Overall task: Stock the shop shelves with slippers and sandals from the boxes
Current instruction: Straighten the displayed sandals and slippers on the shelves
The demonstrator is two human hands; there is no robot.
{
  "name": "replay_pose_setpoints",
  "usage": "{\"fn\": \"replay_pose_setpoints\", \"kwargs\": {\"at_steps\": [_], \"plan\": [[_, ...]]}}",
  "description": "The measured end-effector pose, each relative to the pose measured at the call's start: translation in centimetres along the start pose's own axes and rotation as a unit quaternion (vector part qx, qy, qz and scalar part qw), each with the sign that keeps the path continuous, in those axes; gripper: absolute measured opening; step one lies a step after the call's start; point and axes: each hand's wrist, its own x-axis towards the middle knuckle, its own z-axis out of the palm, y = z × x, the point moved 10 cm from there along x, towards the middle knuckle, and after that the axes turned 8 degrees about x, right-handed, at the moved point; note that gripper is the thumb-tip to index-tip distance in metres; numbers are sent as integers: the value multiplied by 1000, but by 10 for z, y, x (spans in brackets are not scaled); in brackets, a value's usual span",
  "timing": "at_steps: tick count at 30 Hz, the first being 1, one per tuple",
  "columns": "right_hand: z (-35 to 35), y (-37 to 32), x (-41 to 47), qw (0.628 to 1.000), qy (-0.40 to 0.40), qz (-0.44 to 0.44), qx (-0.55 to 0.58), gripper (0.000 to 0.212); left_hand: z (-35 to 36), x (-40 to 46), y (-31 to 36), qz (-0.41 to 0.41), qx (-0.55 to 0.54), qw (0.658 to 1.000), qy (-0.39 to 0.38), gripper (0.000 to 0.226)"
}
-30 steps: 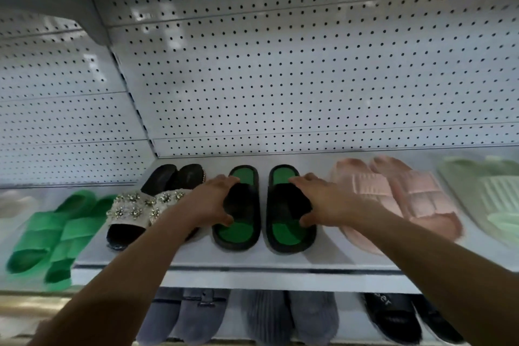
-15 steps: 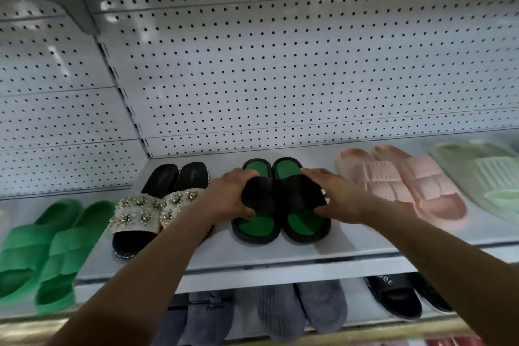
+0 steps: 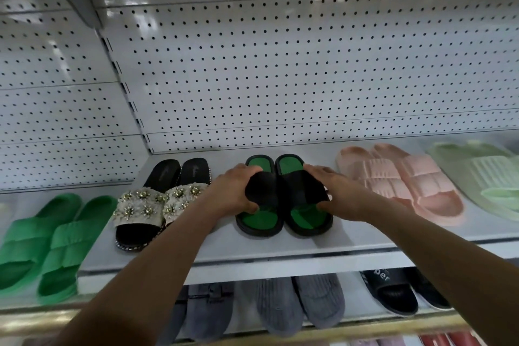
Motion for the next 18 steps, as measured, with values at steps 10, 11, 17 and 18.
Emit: {"fn": "replay_pose_setpoints", "kwargs": {"at_steps": [10,11,17,18], "plan": [[-4,3,0,998,-12,26,48,76,-5,-38,-2,-35,-88,992,87,91],[-9,-2,1,999,12,18,46,72,-9,-45,0,-32,-86,990,103,87],[-9,-65,4,992,74,-96,46,59,-46,-96,-35,-40,-99,977,184,67],[-5,-77,5,990,71,-118,39,60,-56,-105,-51,-57,-98,974,195,65]]}}
